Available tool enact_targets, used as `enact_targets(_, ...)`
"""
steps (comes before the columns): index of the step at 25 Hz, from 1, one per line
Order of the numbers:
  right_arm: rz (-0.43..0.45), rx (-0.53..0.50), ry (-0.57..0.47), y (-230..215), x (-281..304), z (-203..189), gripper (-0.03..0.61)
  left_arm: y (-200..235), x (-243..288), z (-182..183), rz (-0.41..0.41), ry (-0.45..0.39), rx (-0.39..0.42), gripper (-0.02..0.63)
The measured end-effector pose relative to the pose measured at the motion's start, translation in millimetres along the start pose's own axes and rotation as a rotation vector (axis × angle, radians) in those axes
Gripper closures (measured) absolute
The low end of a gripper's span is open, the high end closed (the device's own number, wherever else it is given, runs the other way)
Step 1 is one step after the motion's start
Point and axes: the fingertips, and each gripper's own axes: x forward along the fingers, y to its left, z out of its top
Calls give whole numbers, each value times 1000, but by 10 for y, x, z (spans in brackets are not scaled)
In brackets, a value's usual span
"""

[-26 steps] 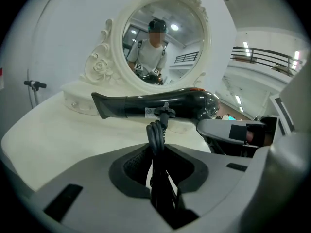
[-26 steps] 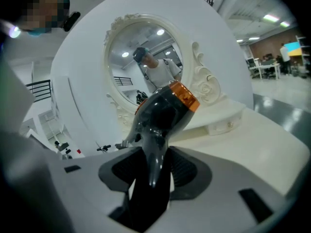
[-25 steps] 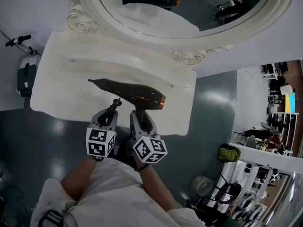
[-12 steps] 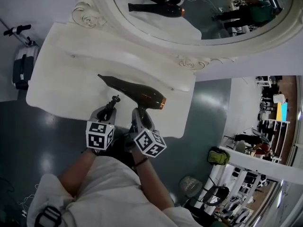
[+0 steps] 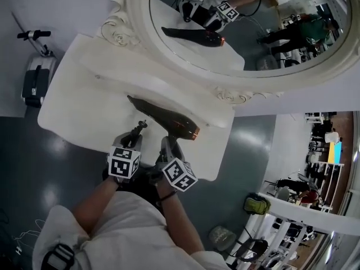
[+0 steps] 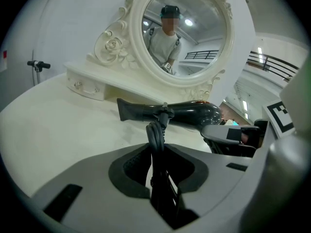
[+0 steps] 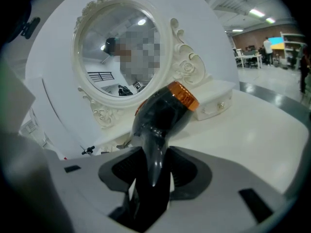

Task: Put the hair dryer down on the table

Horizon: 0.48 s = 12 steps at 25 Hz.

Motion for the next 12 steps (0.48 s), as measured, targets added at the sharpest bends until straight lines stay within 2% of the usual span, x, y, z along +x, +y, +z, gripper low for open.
enact_targets(6,-9,95,13,-73,143,-80,393,118,37,104,23,4,21,538)
enact_targets(12,-17,83,36,-66,240,-141,393,176,90,123,33,23,52,538)
